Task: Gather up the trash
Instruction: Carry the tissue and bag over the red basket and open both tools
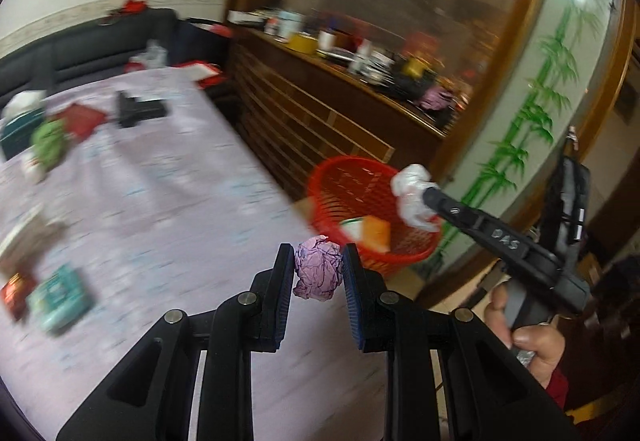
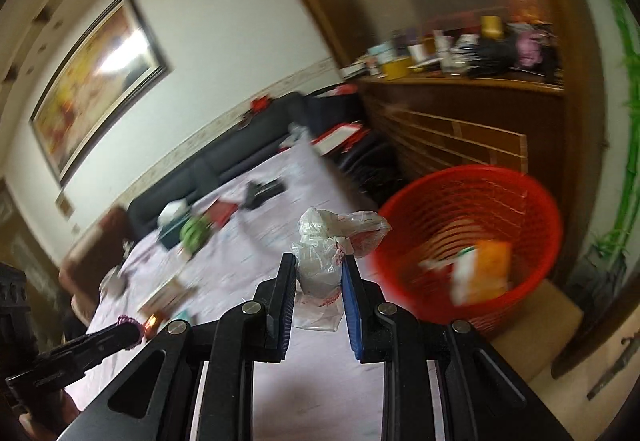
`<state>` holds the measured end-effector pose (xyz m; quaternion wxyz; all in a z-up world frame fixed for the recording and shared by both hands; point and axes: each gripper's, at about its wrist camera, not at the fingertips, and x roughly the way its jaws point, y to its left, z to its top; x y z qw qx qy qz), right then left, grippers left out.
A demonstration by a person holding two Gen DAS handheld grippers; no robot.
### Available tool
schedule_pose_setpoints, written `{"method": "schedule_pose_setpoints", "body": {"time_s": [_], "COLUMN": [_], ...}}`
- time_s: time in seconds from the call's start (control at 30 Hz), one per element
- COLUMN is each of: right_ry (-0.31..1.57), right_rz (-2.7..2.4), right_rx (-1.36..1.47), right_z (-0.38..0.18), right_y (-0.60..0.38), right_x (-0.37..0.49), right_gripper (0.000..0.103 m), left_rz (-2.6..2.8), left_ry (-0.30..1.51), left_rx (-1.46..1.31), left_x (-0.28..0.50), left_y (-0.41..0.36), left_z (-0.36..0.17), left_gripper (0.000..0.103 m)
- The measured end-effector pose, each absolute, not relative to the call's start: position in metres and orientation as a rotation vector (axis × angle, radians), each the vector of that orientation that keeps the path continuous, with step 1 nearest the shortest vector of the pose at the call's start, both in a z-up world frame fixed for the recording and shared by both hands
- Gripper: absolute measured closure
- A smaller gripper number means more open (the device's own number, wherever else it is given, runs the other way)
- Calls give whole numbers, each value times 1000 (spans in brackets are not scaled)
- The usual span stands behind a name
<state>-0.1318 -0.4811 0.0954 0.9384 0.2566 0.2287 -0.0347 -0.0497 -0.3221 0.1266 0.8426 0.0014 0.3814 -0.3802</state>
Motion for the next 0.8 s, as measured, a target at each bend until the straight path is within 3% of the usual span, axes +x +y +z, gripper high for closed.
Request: {"method": "schedule_pose_setpoints", "body": {"time_s": [0.33, 0.4, 0.47, 0.5, 0.57, 0.6, 0.8], "right_ry": [497, 498, 500, 505, 508, 507, 476], "right_rz": [-147, -148, -146, -143, -141, -145, -151], "right_rx": [676, 701, 717, 721, 734, 745, 741], "right_z": [73, 68, 65, 63, 58, 56, 58], "right_y": [-596, -610, -621, -625, -633, -635, -634], "right_x": [-121, -119, -115, -112, -108, -108, -120], "right_gripper": [78, 77, 75, 74, 52, 47, 46], "left_rz": [-899, -875, -862, -868, -867, -858, -772], "left_ry": [924, 945, 953, 961, 963, 956, 910], "left_rx": [61, 55, 34, 29, 34, 36, 46], "left_x": [-14, -7, -2, -3, -5, -6, -22], "left_y": [-458, -467, -464, -461, -452, -446, -390], "left_z": [88, 82, 79, 79, 80, 83, 90], "left_gripper": [77, 49, 46, 46, 46, 46, 40]}}
